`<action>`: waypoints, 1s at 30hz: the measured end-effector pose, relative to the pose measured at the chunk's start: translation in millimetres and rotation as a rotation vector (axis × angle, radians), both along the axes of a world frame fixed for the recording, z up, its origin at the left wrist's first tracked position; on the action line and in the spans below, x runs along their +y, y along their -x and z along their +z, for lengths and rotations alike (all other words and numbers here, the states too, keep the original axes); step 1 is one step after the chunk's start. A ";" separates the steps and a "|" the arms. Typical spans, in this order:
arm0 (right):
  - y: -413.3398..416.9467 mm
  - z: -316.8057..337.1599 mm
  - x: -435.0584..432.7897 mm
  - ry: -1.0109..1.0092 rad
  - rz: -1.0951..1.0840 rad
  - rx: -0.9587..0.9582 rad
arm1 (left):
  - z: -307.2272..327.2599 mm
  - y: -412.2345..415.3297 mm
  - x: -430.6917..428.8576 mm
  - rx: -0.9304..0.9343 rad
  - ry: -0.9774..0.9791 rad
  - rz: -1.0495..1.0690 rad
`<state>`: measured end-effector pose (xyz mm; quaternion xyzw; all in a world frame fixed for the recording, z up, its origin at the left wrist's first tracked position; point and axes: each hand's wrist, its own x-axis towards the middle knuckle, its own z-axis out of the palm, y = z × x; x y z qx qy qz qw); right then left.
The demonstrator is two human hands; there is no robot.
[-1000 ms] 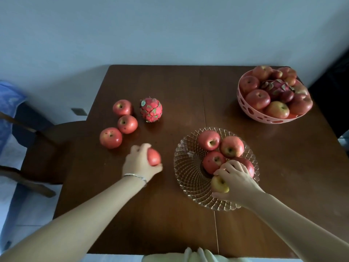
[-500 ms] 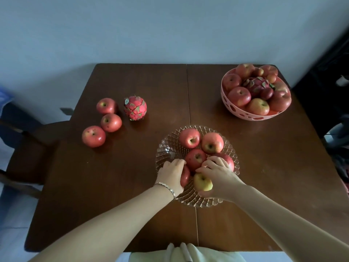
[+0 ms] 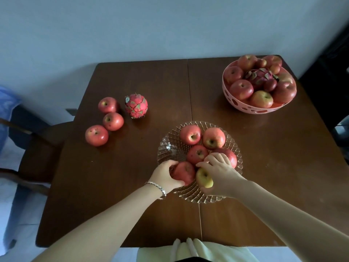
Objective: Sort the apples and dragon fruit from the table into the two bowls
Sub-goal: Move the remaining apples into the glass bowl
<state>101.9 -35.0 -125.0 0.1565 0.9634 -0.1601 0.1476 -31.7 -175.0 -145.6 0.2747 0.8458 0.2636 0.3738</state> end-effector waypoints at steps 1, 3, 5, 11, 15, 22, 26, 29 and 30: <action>0.7 0.1 -1.1 -0.007 -0.001 -0.007 | 0.5 -0.1 0.5 0.018 0.002 -0.010; 3.4 1.7 -4.3 -0.026 0.003 -0.020 | 1.9 -0.1 1.5 0.043 0.019 -0.021; 7.9 3.4 -9.8 -0.033 0.000 0.012 | 2.9 0.0 1.7 0.045 0.026 -0.019; 50.3 10.8 -24.1 0.058 0.064 0.008 | 2.0 1.1 -2.6 -0.037 -0.009 0.004; 82.9 24.8 -20.1 0.000 0.117 -0.207 | 11.3 13.2 -6.5 -0.165 -0.098 0.048; 115.0 23.2 -24.8 -0.076 0.220 -0.467 | 18.1 109.2 -43.9 0.446 -0.003 0.376; 120.5 24.0 -24.5 -0.088 0.219 -0.512 | 12.8 168.7 -50.7 0.464 0.408 0.384; 121.3 23.0 -23.7 -0.081 0.226 -0.507 | 2.4 193.5 -49.8 0.418 0.476 0.405; 120.9 22.5 -23.3 -0.080 0.228 -0.502 | -1.5 198.3 -49.5 0.412 0.473 0.428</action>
